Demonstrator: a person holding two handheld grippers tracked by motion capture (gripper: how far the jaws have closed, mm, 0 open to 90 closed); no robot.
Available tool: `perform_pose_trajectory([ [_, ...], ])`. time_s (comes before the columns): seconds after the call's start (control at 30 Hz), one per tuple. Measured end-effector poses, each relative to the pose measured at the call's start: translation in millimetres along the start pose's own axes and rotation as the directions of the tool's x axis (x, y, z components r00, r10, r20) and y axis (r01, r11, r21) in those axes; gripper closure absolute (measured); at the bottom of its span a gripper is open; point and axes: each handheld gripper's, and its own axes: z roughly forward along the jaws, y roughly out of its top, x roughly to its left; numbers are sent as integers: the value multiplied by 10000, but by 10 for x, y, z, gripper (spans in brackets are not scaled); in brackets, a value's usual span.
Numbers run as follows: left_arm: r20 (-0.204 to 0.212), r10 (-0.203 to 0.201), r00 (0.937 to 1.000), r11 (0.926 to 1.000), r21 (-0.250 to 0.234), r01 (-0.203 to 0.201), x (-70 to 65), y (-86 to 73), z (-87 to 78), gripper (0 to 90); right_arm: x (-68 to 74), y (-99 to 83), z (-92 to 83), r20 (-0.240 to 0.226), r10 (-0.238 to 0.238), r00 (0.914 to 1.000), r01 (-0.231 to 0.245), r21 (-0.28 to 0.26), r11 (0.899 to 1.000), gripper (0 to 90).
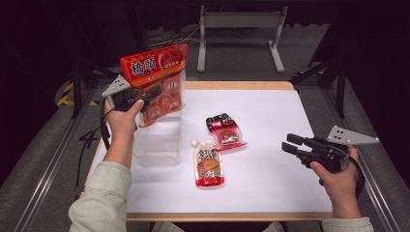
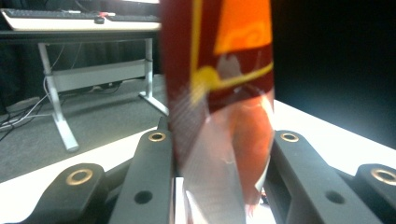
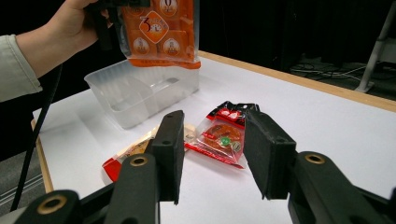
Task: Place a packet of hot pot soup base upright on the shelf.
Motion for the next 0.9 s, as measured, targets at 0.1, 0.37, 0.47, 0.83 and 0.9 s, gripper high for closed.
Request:
perform_pose_trajectory([
  [0.1,-73,-51,10000,10000,43,51,15,-31,-2,714,-4,-1,-9,-5,31,10000,-31,-28,10000,592],
  [0.37,-134,-16,9999,9998,214,19,37,-99,11,714,2,-12,13,-94,34,9999,-33,88,10000,601],
  [0.47,-218,-42,9998,9996,287,48,50,-123,-12,714,-1,-14,14,-86,56,9999,-55,92,9999,601],
  [0.83,-431,-304,9986,9991,288,316,85,-207,-55,714,15,-17,52,-195,62,9998,-59,173,9998,602],
  [0.9,-478,-230,9986,9988,413,250,93,-218,-47,714,14,-19,52,-213,76,9997,-73,154,9999,602],
])
